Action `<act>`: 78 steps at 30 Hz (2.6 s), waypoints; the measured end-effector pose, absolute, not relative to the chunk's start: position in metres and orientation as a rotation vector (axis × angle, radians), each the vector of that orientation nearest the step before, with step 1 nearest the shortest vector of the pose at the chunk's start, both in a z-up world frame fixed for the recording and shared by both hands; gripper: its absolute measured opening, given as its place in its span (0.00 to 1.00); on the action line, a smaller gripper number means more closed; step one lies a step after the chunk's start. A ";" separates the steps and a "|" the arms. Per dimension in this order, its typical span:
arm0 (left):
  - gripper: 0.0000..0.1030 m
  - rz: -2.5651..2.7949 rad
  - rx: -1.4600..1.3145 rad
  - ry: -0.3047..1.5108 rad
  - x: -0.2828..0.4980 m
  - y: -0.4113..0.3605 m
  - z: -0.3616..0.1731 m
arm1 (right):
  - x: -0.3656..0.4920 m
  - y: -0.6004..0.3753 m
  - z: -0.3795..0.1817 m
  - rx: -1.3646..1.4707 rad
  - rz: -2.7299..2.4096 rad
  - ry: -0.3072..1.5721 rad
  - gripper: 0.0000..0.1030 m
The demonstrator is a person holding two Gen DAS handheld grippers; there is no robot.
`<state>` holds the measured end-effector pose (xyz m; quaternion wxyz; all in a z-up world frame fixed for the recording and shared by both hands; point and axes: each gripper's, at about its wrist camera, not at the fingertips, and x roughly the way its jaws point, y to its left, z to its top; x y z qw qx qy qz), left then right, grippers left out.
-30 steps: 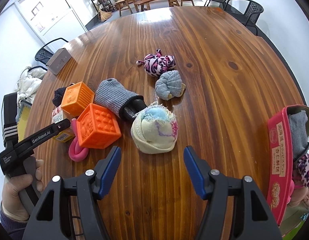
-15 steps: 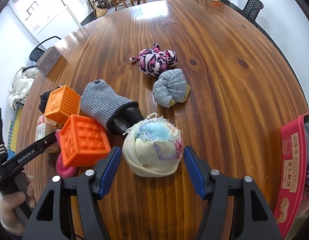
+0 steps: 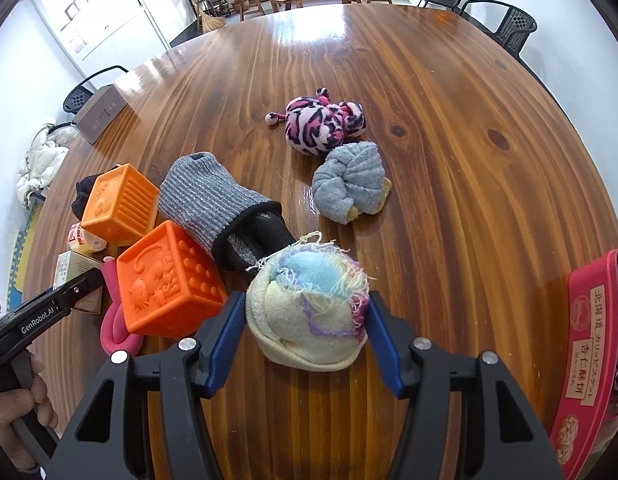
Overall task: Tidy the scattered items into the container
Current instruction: 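Grasp the white medicine box with the left tool while the right tool grasps the pastel yarn ball, then carry the medicine box and yarn ball with both tools over the box, then open both tools to drop the medicine box and yarn ball into the box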
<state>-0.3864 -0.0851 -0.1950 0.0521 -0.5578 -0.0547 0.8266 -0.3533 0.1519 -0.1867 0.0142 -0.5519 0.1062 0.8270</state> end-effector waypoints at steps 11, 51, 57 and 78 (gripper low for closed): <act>0.45 2.572 -1.625 -0.159 -0.364 -0.081 -0.166 | -0.325 0.158 -0.164 -1.680 2.619 0.360 0.61; 0.45 2.192 -1.253 0.116 -0.241 0.257 -0.067 | -0.119 0.387 -0.093 -1.444 2.541 0.466 0.61; 0.45 2.143 -1.227 0.152 -0.232 0.305 -0.065 | -0.109 0.397 -0.100 -1.492 2.581 0.469 0.61; 0.61 2.135 -1.322 0.098 -0.245 0.301 -0.076 | -0.123 0.389 -0.109 -1.576 2.657 0.506 0.72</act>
